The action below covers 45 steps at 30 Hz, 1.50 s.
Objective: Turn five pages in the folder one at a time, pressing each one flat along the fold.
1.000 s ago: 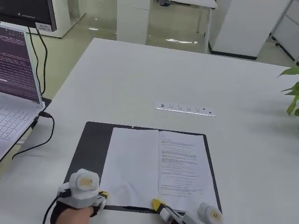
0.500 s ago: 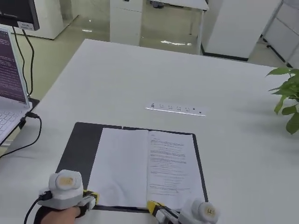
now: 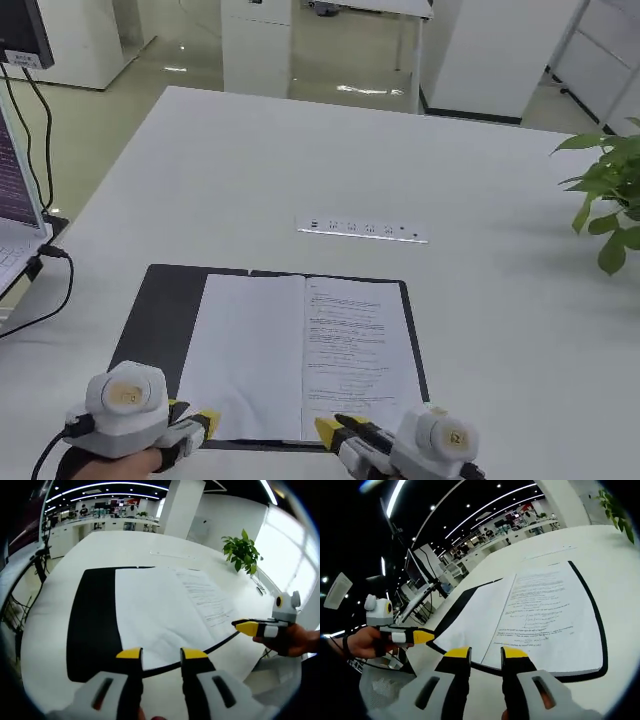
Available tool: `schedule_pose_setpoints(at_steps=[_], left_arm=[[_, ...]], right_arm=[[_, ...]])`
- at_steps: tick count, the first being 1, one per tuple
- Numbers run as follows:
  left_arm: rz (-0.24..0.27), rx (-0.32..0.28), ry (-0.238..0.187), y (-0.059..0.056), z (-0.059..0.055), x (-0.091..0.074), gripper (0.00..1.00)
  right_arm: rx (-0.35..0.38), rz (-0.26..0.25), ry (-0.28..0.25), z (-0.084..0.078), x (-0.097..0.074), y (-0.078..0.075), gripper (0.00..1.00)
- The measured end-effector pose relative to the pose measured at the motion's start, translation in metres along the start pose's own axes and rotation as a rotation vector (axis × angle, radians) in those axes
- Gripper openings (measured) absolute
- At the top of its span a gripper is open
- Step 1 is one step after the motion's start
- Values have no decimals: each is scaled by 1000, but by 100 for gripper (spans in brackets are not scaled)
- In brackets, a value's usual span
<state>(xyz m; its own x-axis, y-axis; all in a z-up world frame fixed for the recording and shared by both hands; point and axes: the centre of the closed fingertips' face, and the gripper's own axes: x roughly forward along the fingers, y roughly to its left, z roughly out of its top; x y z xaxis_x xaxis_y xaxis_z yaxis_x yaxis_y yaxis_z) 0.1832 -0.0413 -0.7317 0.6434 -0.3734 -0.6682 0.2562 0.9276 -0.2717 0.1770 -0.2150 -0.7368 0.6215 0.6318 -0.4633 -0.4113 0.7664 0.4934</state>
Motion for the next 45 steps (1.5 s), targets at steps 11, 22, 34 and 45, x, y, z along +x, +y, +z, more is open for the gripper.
schedule_pose_setpoints(at_steps=[11,22,34,45], left_arm=[[1,61,-57,-6,9,-32,40],[-10,94,-128,-12,36,-70,51],[16,111,-179,-8,46,-89,64],[43,113,-172,-5,40,-95,68]], right_arm=[[27,-15,-101,15,-38,-6,33],[-27,8,-156,39,-65,3,44],[-117,13,-147,48,-88,1,59],[-126,-16,-156,50,-103,-8,63]])
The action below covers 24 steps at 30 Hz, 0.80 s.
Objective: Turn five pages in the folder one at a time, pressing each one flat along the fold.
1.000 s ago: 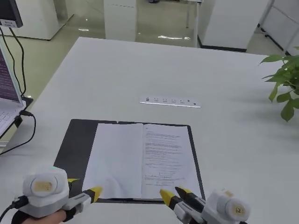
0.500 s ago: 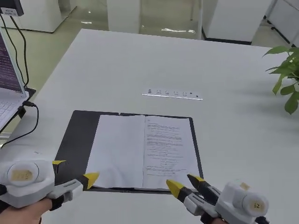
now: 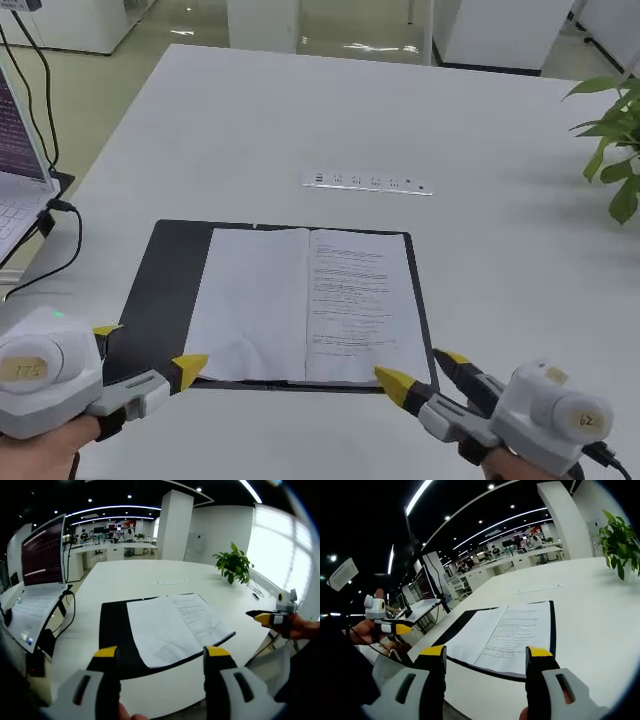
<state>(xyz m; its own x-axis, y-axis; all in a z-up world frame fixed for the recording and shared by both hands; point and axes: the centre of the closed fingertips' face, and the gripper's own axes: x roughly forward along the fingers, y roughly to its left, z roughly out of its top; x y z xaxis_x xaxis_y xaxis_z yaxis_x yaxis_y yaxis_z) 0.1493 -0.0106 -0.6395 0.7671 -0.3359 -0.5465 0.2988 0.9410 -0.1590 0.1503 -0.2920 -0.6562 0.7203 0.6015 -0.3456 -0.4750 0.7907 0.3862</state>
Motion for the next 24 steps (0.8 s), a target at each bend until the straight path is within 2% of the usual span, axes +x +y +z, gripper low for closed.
schedule_pose_setpoints(at_steps=[5,10,17,24], left_arm=[[-7,13,7,-2,0,0,68],[-3,9,7,-2,2,2,67],[-49,46,39,-18,2,11,68],[-82,77,70,-29,4,23,68]], right_arm=[[-9,-12,21,-8,-2,-1,64],[4,-23,2,-7,-6,-5,64],[28,-48,-7,-11,-15,-15,63],[54,-69,-7,-15,-22,-23,63]])
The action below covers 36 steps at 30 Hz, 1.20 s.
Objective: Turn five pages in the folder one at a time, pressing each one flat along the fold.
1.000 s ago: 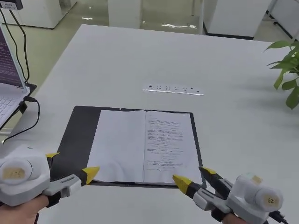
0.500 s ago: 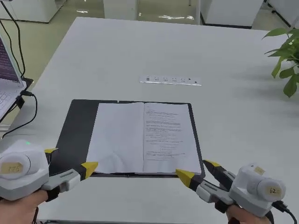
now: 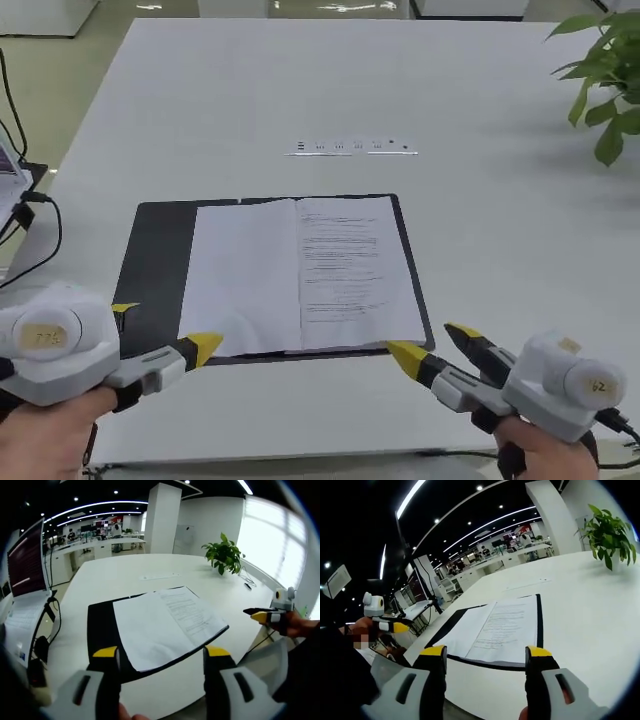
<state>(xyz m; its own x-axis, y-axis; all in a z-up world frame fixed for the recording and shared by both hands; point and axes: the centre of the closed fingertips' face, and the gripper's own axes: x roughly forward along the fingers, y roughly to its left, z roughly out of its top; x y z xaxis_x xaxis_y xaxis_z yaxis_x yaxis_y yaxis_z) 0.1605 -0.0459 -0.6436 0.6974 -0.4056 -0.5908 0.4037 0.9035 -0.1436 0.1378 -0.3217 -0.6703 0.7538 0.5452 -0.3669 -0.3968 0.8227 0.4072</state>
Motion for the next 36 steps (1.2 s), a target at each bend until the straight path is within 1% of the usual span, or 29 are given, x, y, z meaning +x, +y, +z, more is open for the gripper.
schedule_pose_setpoints(at_steps=[3,6,10,12,13,15,18,19,20,21,23,24,25,26,28,30,32,33,34,35,36], left_arm=[[-26,24,7,-8,6,6,68],[-63,48,-5,-20,17,14,68],[-113,93,3,-37,24,27,68],[-132,119,17,-44,24,31,69],[-145,142,31,-48,23,35,70],[-172,154,50,-58,21,39,71],[-204,177,69,-71,20,44,75],[-222,182,73,-75,20,46,73],[-227,190,77,-78,20,49,73],[-227,191,76,-80,21,51,74],[-246,210,77,-85,22,54,76],[-250,225,78,-89,23,57,76],[-265,241,83,-93,23,58,75],[-298,268,92,-101,22,60,75],[-322,297,89,-108,25,65,74],[-354,304,108,-117,23,69,75],[-379,318,109,-125,26,74,74],[-408,325,113,-130,25,75,72],[-425,330,110,-134,26,77,68],[-429,337,107,-137,28,81,66],[-438,349,107,-141,28,84,67]], right_arm=[[4,-8,3,-1,-1,-2,62],[20,-14,-4,-1,-3,-6,62],[38,-12,-7,-1,-4,-9,61],[36,-12,-3,-2,-5,-9,60],[35,-13,-2,-2,-5,-10,61],[44,-15,-7,-2,-7,-13,60],[72,-14,-42,4,-11,-14,61],[73,-16,-44,4,-12,-15,61],[78,-19,-47,4,-12,-16,61],[83,-20,-49,4,-13,-16,61],[93,-22,-50,2,-13,-18,61],[96,-23,-50,1,-14,-18,61],[102,-26,-49,0,-15,-19,60],[106,-26,-49,0,-15,-19,60],[116,-29,-55,0,-17,-21,61],[131,-31,-56,-1,-18,-23,61],[139,-38,-56,-2,-18,-26,61],[139,-44,-52,-3,-19,-27,61],[139,-48,-52,-3,-20,-28,60],[141,-50,-53,-4,-20,-29,60],[145,-51,-54,-4,-21,-30,60]])
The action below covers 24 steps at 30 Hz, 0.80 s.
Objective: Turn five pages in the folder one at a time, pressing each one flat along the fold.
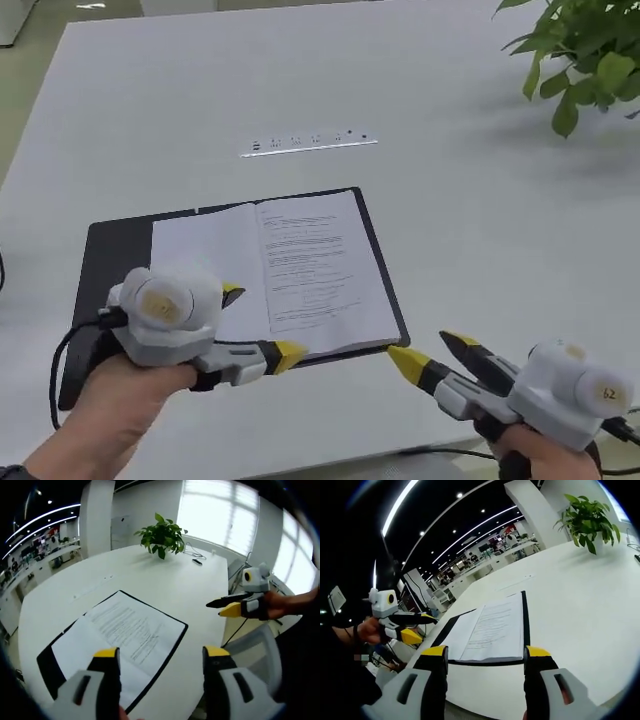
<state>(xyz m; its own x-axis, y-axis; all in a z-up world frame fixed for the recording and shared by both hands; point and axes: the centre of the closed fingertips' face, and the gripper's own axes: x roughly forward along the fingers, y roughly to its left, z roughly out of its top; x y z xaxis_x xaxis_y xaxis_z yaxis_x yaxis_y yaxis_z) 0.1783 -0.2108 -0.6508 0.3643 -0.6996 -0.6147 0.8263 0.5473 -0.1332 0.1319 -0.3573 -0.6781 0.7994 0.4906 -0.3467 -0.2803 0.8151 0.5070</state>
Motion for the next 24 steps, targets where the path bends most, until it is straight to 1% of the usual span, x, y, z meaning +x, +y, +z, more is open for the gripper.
schedule_pose_setpoints(at_steps=[1,3,4,5,6,8,9,10,12,16,17,20,21,24], left_arm=[[-22,20,8,-4,1,6,70],[-47,32,21,-7,2,13,71],[-67,14,15,-8,6,18,71],[-81,1,-1,-10,10,21,70],[-84,-4,-22,-9,16,26,70],[-80,-2,-6,-5,18,36,70],[-78,3,1,-5,18,38,70],[-72,20,8,-3,19,43,70],[-73,31,17,-2,20,54,72],[-80,16,37,-1,18,72,71],[-79,18,47,-2,16,79,71],[-74,24,66,-2,11,95,71],[-74,31,79,-2,8,102,71],[-73,35,95,-3,2,119,71]], right_arm=[[3,-1,0,0,0,-1,60],[6,-4,-4,0,-1,-2,60],[7,-6,-6,1,-2,-3,60],[8,-7,-6,0,-2,-3,60],[8,-9,-3,0,-2,-4,60],[10,-11,2,-2,-1,-6,60],[10,-9,5,-3,-1,-7,60],[10,-8,6,-2,-1,-7,59],[9,-4,11,-3,0,-6,59],[6,5,26,-5,4,-6,60],[6,6,36,-6,6,-6,60],[5,12,40,-6,8,-4,60],[6,13,45,-6,9,-3,60],[-2,17,67,-10,12,0,60]])
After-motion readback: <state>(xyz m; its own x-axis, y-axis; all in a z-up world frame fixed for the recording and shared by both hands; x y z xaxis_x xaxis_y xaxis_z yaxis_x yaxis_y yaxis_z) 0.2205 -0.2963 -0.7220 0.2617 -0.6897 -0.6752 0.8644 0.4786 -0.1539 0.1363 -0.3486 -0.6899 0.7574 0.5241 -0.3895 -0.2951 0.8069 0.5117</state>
